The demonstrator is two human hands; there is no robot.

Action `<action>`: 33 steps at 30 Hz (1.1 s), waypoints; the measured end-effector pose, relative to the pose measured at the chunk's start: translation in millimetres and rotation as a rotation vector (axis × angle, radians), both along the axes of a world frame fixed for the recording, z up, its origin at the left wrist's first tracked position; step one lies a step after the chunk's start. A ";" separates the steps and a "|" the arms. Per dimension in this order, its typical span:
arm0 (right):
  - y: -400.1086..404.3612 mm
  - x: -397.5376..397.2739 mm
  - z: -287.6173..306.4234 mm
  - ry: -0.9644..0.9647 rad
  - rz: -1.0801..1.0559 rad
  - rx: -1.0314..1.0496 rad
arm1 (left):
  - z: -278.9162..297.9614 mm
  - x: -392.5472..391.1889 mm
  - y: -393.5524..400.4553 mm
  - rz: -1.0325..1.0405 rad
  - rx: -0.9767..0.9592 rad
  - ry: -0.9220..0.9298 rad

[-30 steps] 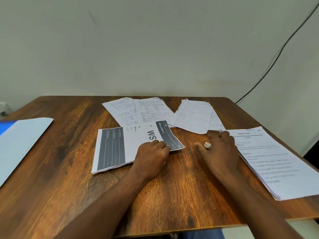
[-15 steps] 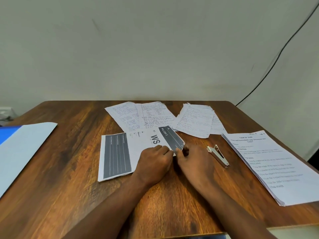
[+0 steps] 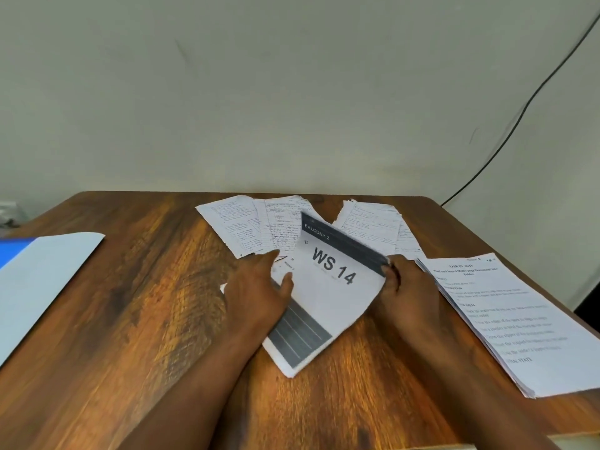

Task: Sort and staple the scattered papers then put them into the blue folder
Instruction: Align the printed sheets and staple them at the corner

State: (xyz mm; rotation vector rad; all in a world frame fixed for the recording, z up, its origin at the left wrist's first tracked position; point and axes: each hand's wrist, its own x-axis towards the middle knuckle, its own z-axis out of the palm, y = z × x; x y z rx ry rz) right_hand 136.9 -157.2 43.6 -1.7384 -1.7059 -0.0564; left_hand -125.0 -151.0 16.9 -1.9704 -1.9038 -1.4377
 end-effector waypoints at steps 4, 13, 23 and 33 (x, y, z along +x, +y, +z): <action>19.3 9.7 7.2 0.294 0.051 -0.026 | -6.8 -7.6 12.2 -0.042 -0.085 -0.054; 31.6 2.9 17.3 0.474 0.143 -0.137 | -9.6 -4.7 16.0 -0.218 -0.235 -0.268; 21.9 -17.0 2.4 0.729 0.199 -0.301 | -5.8 -16.1 20.9 -0.194 -0.188 -0.706; 7.2 -12.6 -6.2 0.641 0.090 -0.349 | -1.6 6.1 7.3 -0.218 -0.203 -0.934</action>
